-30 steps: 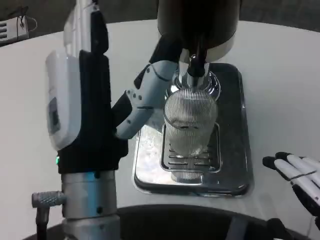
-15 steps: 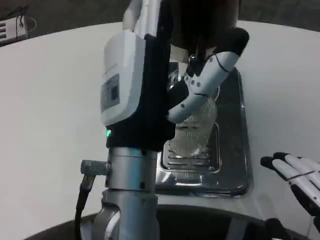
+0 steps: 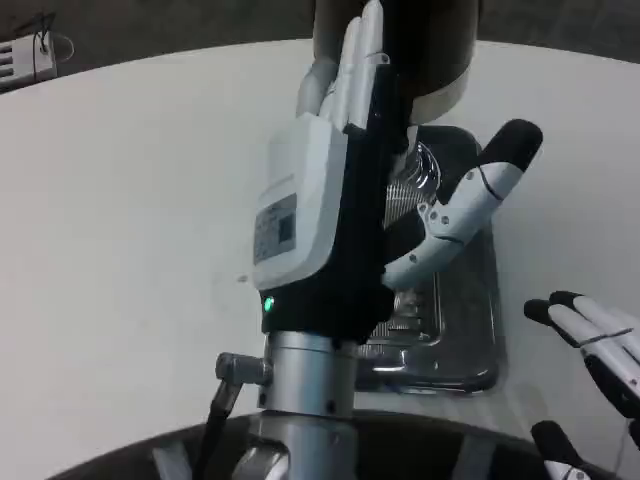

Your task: Grasp the cup under the faucet to collect the drink, then remove the cup.

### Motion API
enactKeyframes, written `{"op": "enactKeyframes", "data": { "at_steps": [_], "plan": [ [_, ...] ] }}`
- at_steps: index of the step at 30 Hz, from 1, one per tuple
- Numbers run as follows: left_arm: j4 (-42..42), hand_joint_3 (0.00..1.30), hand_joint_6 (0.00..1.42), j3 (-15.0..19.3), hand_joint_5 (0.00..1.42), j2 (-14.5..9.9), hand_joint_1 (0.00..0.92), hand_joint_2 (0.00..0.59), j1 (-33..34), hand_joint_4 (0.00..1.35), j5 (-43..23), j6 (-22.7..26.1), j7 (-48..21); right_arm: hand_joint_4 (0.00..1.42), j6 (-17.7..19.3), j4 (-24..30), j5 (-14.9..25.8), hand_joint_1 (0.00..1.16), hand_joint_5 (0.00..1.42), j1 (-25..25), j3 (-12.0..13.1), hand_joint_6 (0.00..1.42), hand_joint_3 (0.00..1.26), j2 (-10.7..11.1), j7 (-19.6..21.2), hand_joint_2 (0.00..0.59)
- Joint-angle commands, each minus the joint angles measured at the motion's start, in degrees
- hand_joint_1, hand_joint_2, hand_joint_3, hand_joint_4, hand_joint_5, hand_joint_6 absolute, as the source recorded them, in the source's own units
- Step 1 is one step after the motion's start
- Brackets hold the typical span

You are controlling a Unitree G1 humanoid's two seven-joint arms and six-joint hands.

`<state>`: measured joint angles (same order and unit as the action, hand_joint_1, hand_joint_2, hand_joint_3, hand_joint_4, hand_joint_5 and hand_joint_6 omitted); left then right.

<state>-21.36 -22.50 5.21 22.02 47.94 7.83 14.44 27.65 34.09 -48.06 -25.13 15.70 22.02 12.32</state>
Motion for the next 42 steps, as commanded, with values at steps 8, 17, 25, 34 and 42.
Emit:
{"op": "enactKeyframes", "data": {
  "at_steps": [8,17,25,34,42],
  "plan": [
    [4.46,0.0,0.0,-1.61,0.08,0.09,0.0,0.171,2.2,0.0,1.68,-1.1,1.26,0.15,-0.27,-0.61,0.48,0.23,0.25,-0.27,0.23,0.28,0.19,-0.18,-0.33,0.49],
    [4.29,0.0,0.0,-2.41,0.06,-0.43,0.0,0.171,2.62,0.0,4.39,-0.19,-0.23,0.15,-0.28,-1.04,0.74,0.23,0.25,0.35,0.08,0.3,0.19,-0.03,-0.45,0.482],
    [3.84,0.0,0.0,-3.84,0.06,-2.04,0.0,0.172,4.5,0.0,10.8,2.37,-6.53,0.15,-0.17,-1.5,0.9,0.22,0.25,0.68,-0.21,0.3,0.19,-0.01,-0.47,0.482],
    [4.26,0.0,0.0,-4.26,0.08,-3.5,0.0,0.167,6.71,0.0,13.84,3.17,-12.64,0.15,-0.01,-2.68,1.45,0.23,0.25,1.92,-1.01,0.31,0.17,0.59,-0.85,0.488],
    [4.4,0.0,0.0,-4.56,0.11,-4.93,0.0,0.159,8.15,0.0,16.05,3.04,-17.15,0.15,-1.25,-3.0,2.26,0.24,0.25,3.42,-1.88,0.32,0.16,-0.11,-1.62,0.485]
  ]
}}
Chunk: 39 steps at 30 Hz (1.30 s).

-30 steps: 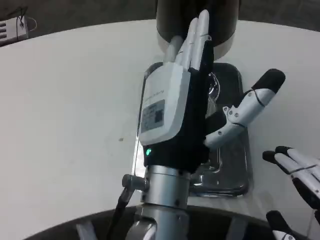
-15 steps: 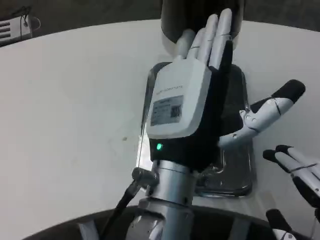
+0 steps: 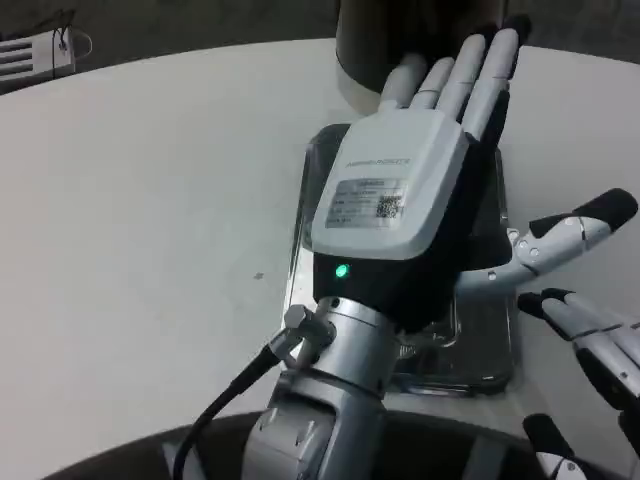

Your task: Grasp the cup under the faucet to collect the drink, then remove the cup.

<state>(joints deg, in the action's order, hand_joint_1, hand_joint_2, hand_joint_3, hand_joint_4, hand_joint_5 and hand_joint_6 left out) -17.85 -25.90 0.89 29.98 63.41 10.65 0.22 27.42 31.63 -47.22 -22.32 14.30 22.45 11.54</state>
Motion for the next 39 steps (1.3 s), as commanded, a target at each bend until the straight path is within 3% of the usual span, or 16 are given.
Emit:
{"op": "enactKeyframes", "data": {
  "at_steps": [1,4,12,18,25,39],
  "plan": [
    [0.89,0.0,0.0,-1.13,0.11,-0.57,0.0,0.159,0.19,0.0,0.67,0.2,-2.98,0.15,-1.52,-0.63,1.9,0.24,0.25,0.88,-0.57,0.32,0.14,-0.72,-1.16,0.485],
    [0.72,0.0,0.0,-0.85,0.11,-0.61,0.0,0.158,0.07,0.0,0.63,0.1,-2.91,0.15,-2.75,-0.89,3.7,0.27,0.25,1.47,-0.97,0.33,0.12,-1.04,-2.21,0.457],
    [-0.16,0.0,0.0,-0.26,0.11,-1.05,0.0,0.157,-0.37,0.0,0.35,0.04,-2.74,0.13,-7.01,-3.17,13.32,0.35,0.21,5.68,-3.13,0.32,0.08,-1.23,-8.12,0.352],
    [-0.87,0.0,0.0,0.01,0.11,-1.38,0.0,0.157,-0.56,0.0,0.45,0.16,-3.17,0.13,-8.88,-5.36,17.19,0.37,0.21,9.28,-5.14,0.31,0.06,-1.99,-10.52,0.335],
    [-2.23,0.0,0.0,0.37,0.11,-1.77,0.0,0.161,-1.13,0.0,0.7,0.42,-4.06,0.12,-10.11,-8.26,18.17,0.39,0.2,13.65,-7.56,0.31,0.04,-2.73,-10.86,0.313],
    [-5.0,0.0,0.0,0.92,0.11,-3.14,0.0,0.161,-2.19,0.0,1.55,1.01,-6.46,0.1,-16.4,-12.27,17.78,0.43,0.18,22.0,-11.67,0.29,0.02,-4.88,-10.96,0.301]
  ]
}}
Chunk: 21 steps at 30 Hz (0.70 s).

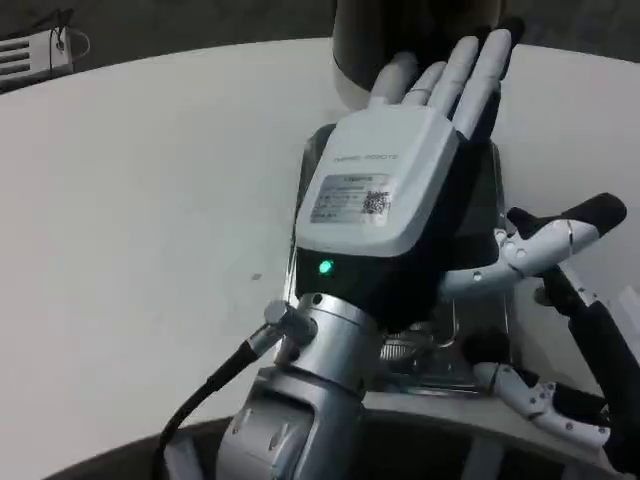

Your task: Grasp the cup under the faucet to collect the drink, then remove the cup.

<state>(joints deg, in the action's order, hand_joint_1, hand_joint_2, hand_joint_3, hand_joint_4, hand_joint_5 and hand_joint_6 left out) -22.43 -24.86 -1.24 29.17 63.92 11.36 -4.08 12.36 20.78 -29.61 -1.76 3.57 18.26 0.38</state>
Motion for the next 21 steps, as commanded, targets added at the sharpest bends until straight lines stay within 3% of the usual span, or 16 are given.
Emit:
{"op": "enactKeyframes", "data": {
  "at_steps": [1,21],
  "plan": [
    [-0.59,0.0,0.0,-0.1,0.11,-1.08,0.0,0.161,-1.48,0.0,1.11,0.34,-2.32,0.1,-1.56,-1.56,0.15,0.43,0.18,1.84,-1.12,0.29,0.02,-0.81,0.35,0.3],
    [-3.14,0.0,0.0,0.22,0.11,-0.82,0.0,0.161,-2.69,0.0,2.91,0.38,-4.33,0.08,-2.43,-5.4,0.74,0.44,0.16,6.46,-3.35,0.26,0.0,-1.9,1.0,0.288]
  ]
}}
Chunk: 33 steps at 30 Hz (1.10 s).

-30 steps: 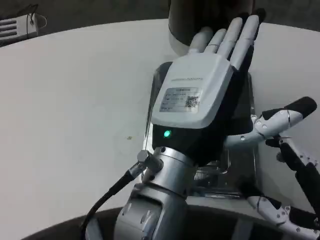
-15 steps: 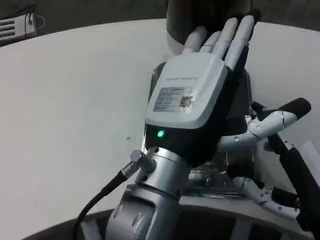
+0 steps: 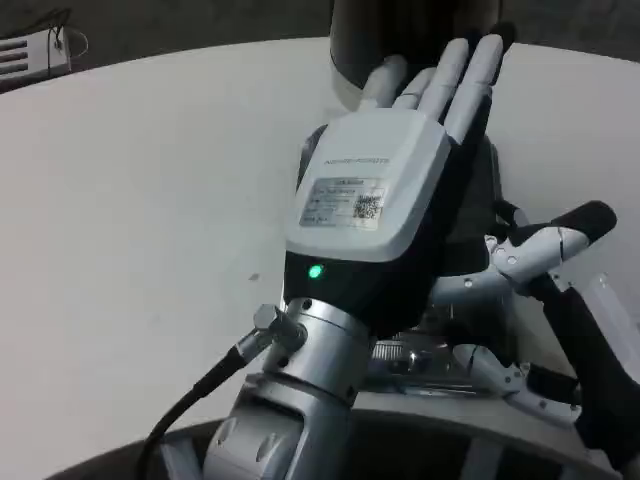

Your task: Grasp the cup under the faucet to collect the drink, then remove the cup.

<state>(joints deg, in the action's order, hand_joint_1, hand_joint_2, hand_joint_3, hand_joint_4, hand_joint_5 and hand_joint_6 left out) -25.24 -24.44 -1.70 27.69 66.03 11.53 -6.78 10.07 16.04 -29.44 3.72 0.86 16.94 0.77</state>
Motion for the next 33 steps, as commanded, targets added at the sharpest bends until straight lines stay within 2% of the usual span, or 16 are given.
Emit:
{"op": "enactKeyframes", "data": {
  "at_steps": [1,7,15,22,26,33],
  "plan": [
    [-0.46,0.0,0.0,-0.19,0.11,-0.31,0.0,0.161,-1.29,0.0,0.79,0.1,-1.39,0.08,-0.15,-0.75,0.52,0.44,0.16,1.22,-0.79,0.26,0.0,-0.63,0.55,0.287],
    [-2.5,0.0,0.0,0.78,0.12,-0.06,0.0,0.161,-3.3,0.0,0.38,-1.53,4.66,0.07,-0.25,-1.0,0.67,0.46,0.14,1.69,-1.01,0.25,0.0,-0.69,0.36,0.28],
    [-5.71,0.0,0.0,2.77,0.12,-0.28,0.0,0.16,-5.69,0.0,0.16,-2.09,6.32,0.07,-0.11,-1.36,0.73,0.47,0.14,2.09,-1.66,0.25,0.0,-0.54,0.05,0.284],
    [-9.35,0.0,0.0,6.88,0.12,-0.93,0.0,0.161,-9.72,0.0,-0.89,-4.55,11.45,0.07,0.54,-2.36,0.51,0.47,0.14,2.55,-1.96,0.25,0.0,-0.13,0.32,0.286],
    [-11.13,0.0,0.0,9.6,0.13,-2.13,0.0,0.162,-13.62,0.0,-1.55,-4.98,11.4,0.07,0.91,-2.55,0.35,0.47,0.14,2.65,-2.08,0.25,0.0,0.16,0.32,0.286],
    [-13.96,0.0,0.0,11.76,0.13,-3.56,0.0,0.16,-21.13,0.0,-1.89,-6.62,12.26,0.07,1.03,-2.9,0.74,0.48,0.14,3.08,-2.19,0.25,0.0,0.43,0.28,0.286]
  ]
}}
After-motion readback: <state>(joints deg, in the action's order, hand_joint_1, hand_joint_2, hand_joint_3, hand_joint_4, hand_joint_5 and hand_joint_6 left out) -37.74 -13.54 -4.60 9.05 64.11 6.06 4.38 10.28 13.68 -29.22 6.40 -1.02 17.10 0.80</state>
